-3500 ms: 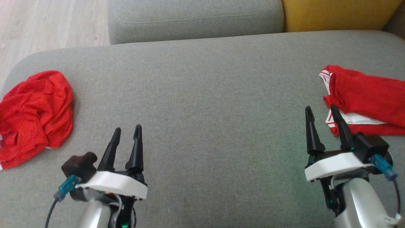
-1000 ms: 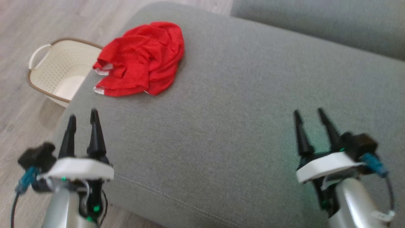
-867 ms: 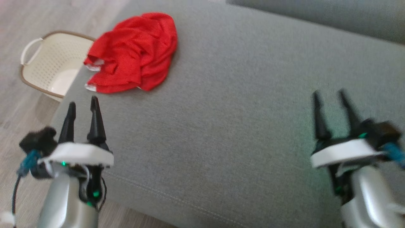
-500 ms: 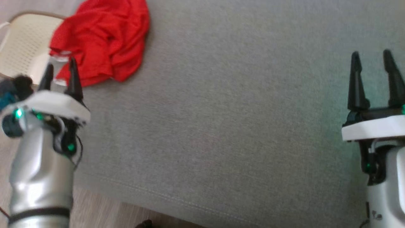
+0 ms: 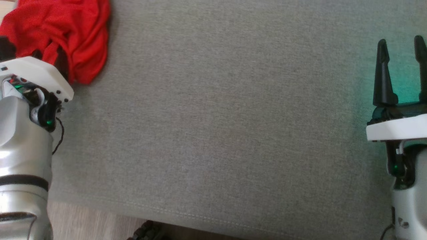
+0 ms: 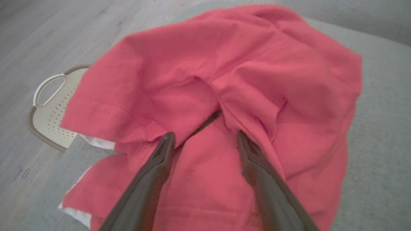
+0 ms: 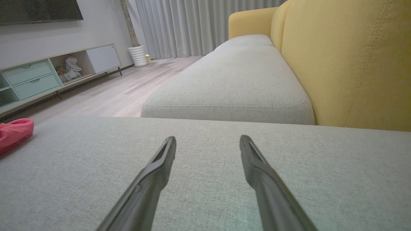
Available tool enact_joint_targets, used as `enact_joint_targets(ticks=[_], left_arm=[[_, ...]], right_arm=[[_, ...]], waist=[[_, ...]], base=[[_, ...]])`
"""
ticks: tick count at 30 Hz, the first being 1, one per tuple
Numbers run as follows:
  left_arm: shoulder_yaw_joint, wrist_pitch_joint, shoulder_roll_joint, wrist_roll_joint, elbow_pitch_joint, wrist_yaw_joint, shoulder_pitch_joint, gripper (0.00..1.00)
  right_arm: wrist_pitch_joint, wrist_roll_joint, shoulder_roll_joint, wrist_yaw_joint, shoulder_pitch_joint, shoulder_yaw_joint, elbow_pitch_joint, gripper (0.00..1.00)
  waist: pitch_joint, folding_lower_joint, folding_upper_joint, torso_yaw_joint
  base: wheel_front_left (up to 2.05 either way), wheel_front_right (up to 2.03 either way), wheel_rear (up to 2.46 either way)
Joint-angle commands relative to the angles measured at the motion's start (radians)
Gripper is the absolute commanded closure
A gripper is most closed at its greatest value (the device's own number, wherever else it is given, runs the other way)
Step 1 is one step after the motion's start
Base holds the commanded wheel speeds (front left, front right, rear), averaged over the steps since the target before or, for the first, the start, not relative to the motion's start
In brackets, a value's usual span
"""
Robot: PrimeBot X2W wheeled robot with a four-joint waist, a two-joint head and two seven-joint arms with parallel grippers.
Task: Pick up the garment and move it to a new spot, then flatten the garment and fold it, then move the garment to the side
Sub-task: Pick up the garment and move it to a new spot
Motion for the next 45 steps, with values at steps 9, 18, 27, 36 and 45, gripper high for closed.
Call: enact_joint_targets(ticks=[9, 18, 27, 36, 45], left_arm=[[0.002, -0.010, 0.091, 0.009, 0.119, 0.007, -0.108, 1.00], [0.031, -0.241, 0.108, 0.008, 0.031, 0.055, -0.101, 1.00], [-0.002, -0.247, 0.042, 0.036, -0.253, 0.041, -0.016, 1.00], [-0.096, -0.158, -0.087, 0.035, -0.597, 0.055, 0.057, 1.00], [-0.251, -0.066, -0.185, 0.032, -0.761, 0.095, 0.038, 1.00]], right_arm=[[-0.011, -0.008, 0.007, 0.007, -0.040, 0.025, -0.031, 0.00], [-0.064, 0.014, 0.037, 0.007, -0.031, 0.039, 0.064, 0.00], [-0.101, 0.041, 0.059, 0.007, -0.017, 0.043, 0.130, 0.00], [-0.138, 0.065, 0.073, 0.007, -0.010, 0.030, 0.166, 0.00], [-0.170, 0.091, 0.079, 0.007, -0.036, 0.001, 0.179, 0.00]], waist=[[0.027, -0.0002, 0.0000, -0.047], [-0.108, -0.0002, 0.0000, -0.088], [-0.233, -0.0002, 0.0000, -0.129], [-0.298, -0.0002, 0.0000, -0.206], [-0.270, -0.0002, 0.0000, -0.324]], base=[[0.00, 0.00, 0.00], [0.00, 0.00, 0.00], [0.00, 0.00, 0.00], [0.00, 0.00, 0.00], [0.00, 0.00, 0.00]])
